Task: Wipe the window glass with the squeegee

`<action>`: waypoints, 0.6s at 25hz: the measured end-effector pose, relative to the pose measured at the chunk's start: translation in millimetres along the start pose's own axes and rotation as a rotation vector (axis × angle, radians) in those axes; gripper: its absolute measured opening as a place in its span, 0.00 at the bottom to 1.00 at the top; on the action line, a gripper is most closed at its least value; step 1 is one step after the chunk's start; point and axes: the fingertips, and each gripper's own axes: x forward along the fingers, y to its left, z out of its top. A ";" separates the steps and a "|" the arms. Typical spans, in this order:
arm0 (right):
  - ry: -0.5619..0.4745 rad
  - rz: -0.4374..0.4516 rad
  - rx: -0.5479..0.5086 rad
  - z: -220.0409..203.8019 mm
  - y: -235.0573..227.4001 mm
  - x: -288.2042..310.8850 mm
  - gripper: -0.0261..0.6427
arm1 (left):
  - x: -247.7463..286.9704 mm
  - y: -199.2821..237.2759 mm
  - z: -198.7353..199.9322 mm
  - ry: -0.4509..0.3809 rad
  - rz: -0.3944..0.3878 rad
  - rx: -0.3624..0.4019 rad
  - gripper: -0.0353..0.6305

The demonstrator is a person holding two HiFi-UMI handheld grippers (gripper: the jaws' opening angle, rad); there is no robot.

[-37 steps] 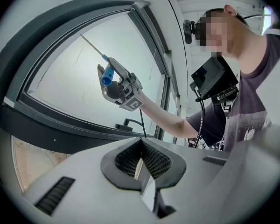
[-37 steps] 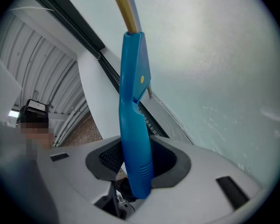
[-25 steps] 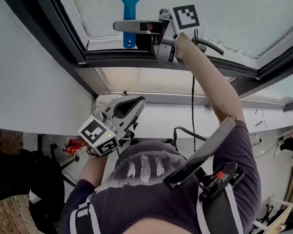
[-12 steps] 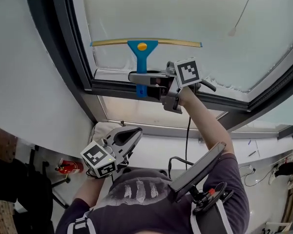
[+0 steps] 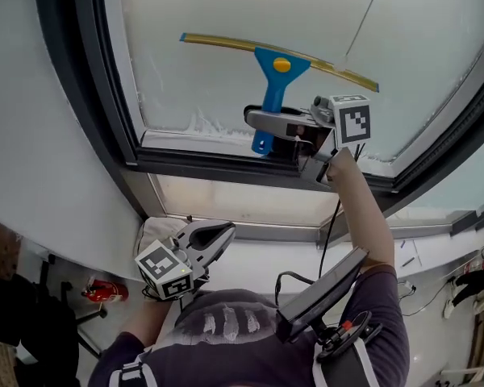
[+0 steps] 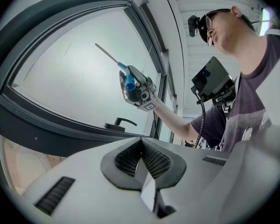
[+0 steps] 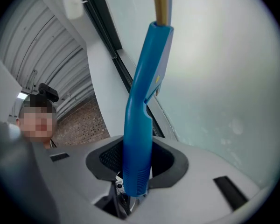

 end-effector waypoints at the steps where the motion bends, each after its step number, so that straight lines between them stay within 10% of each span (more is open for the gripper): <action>1: -0.007 -0.002 -0.021 9.7 4.4 -7.9 0.23 | 6.2 -3.1 1.6 -0.003 -0.005 0.005 0.06; 15: 0.330 0.049 -0.162 57.2 58.0 -51.9 0.22 | 50.9 -20.5 9.9 -0.054 0.026 0.111 0.06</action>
